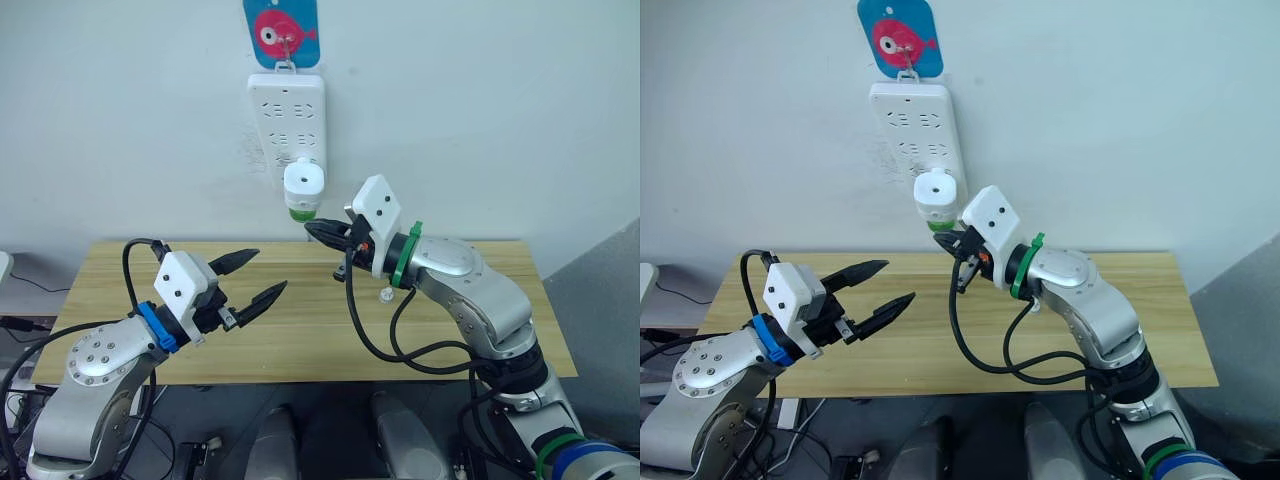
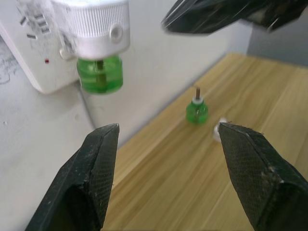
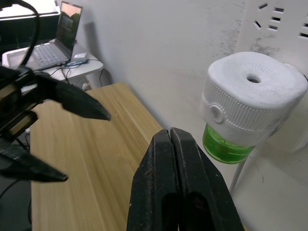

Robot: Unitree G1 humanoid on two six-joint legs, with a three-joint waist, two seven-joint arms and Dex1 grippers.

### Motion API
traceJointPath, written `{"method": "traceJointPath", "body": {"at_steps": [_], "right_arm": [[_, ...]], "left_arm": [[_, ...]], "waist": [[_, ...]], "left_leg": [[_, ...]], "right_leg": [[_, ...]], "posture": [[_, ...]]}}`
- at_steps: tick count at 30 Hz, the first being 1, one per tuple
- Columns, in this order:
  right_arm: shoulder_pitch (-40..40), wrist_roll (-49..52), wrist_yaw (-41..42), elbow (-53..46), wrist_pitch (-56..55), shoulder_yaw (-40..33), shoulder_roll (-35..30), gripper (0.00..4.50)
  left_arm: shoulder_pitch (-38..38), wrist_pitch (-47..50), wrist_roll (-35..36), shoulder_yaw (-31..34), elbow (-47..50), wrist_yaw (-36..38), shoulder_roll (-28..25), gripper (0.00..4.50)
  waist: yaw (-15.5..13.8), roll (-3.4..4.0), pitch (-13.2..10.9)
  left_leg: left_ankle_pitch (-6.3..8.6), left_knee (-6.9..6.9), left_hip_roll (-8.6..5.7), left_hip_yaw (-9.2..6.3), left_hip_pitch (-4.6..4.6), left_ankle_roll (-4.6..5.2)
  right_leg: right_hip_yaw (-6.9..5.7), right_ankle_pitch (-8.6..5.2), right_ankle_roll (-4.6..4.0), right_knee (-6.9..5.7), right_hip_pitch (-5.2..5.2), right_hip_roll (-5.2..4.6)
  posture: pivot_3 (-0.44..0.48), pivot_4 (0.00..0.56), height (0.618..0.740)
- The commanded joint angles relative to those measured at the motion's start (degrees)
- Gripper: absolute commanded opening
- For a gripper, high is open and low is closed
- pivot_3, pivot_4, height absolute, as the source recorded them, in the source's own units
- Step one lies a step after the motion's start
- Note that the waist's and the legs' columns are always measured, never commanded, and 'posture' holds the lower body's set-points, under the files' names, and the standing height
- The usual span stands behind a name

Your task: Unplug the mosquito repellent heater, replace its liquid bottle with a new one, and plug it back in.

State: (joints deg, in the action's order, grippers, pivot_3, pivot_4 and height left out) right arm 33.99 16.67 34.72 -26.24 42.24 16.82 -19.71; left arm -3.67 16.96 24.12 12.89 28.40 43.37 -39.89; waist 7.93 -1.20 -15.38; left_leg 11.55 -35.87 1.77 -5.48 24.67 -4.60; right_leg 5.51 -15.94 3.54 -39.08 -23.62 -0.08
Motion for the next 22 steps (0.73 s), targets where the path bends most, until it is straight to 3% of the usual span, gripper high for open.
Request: {"method": "traceJointPath", "body": {"at_steps": [1, 3, 9, 13, 16, 22], "right_arm": [[-2.68, -2.28, 4.33, -3.9, -4.65, -1.73, -7.7, 0.18], [-5.21, -2.09, 8.39, -4.44, -6.59, -4.33, -14.78, 0.57], [-12.53, -1.4, 17.24, -2.25, -12.46, -11.91, -28.9, 2.66], [-16.21, -0.19, 23.33, 1.46, -17.02, -16.2, -34.86, 3.99], [-17.0, 0.53, 26.43, 4.29, -20.33, -17.87, -36.48, 3.99], [-15.84, 0.03, 28.02, 8.42, -24.23, -17.8, -36.11, 3.99]], "left_arm": [[0.25, -3.95, -1.06, 2.1, -5.68, 4.71, -2.82, 4.28], [0.41, -5.29, -0.21, 3.49, -8.72, 8.14, -5.09, 4.5], [-1.86, -6.22, -0.12, 6.06, -13.03, 14.9, -10.47, 4.5], [-4.52, -7.04, -4.44, 7.09, -14.88, 13.35, -12.27, 4.5], [-5.68, -10.55, -8.46, 6.99, -16.7, 11.58, -12.21, 4.5], [-6.47, -13.39, -7.5, 7.79, -18.03, 12.44, -10.92, 4.5]], "waist": [[-0.01, 0.0, 0.01], [-0.07, -0.04, 0.03], [-0.44, -0.14, 0.46], [-0.44, -0.15, 1.39], [-0.55, -0.28, 2.42], [-1.22, -0.54, 3.8]], "left_leg": [[0.0, -0.01, -0.02, 0.04, 0.0, 0.0], [0.0, -0.05, -0.04, 0.12, 0.01, 0.0], [0.0, -0.07, -0.03, 0.15, 0.01, 0.0], [0.0, -0.05, -0.01, 0.22, -0.01, 0.0], [0.0, -0.06, -0.02, 0.25, -0.08, 0.0], [0.0, -0.04, 0.01, 0.39, -0.33, 0.0]], "right_leg": [[0.03, 0.0, 0.01, 0.02, 0.0, -0.02], [0.06, -0.01, 0.01, 0.06, 0.0, -0.06], [0.04, -0.01, 0.01, 0.04, 0.0, -0.07], [0.06, 0.0, 0.0, 0.06, 0.0, -0.08], [0.07, 0.0, 0.01, 0.06, 0.06, -0.08], [0.14, -0.01, 0.01, 0.07, 0.26, -0.08]], "posture": [[-0.129, 0.197, 0.74], [-0.123, 0.185, 0.74], [-0.091, 0.142, 0.74], [-0.062, 0.113, 0.74], [-0.042, 0.099, 0.74], [-0.023, 0.09, 0.74]]}}
